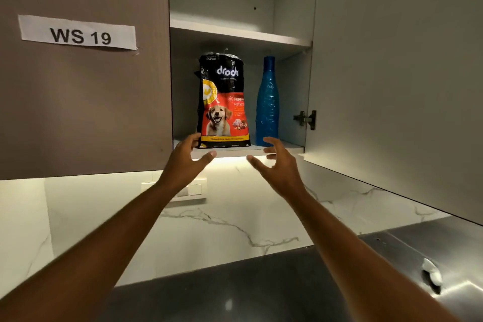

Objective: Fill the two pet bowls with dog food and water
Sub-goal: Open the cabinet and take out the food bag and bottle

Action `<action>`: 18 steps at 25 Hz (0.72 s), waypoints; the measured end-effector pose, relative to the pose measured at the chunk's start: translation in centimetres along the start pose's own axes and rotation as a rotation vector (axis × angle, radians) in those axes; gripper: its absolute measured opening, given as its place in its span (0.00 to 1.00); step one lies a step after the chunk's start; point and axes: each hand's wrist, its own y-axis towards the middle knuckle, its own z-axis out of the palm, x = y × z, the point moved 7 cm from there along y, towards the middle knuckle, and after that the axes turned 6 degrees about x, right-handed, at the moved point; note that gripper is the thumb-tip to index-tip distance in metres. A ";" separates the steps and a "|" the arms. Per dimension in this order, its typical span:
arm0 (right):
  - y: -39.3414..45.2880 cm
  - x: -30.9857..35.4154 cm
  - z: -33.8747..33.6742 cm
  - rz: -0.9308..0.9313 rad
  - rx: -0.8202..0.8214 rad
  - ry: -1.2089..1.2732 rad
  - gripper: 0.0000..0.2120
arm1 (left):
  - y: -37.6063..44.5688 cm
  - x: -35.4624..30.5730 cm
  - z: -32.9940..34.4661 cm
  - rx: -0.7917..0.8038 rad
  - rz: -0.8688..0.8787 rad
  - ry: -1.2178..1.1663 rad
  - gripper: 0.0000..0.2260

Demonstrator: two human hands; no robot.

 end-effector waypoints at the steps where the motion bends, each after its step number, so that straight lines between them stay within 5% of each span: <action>1: 1.4 -0.3 0.3 0.005 -0.004 0.026 0.37 | 1.1 0.6 -0.4 -0.010 0.006 0.000 0.30; 7: 9.0 -2.8 2.5 -0.010 0.045 0.107 0.38 | 7.0 2.5 1.1 -0.046 0.061 0.074 0.32; 13: 16.5 -3.6 5.7 -0.100 0.272 0.191 0.41 | 13.9 4.7 1.5 0.041 -0.096 0.041 0.51; 18: 21.1 -5.4 8.4 -0.101 0.408 0.328 0.45 | 16.0 5.7 3.5 0.139 -0.018 -0.199 0.34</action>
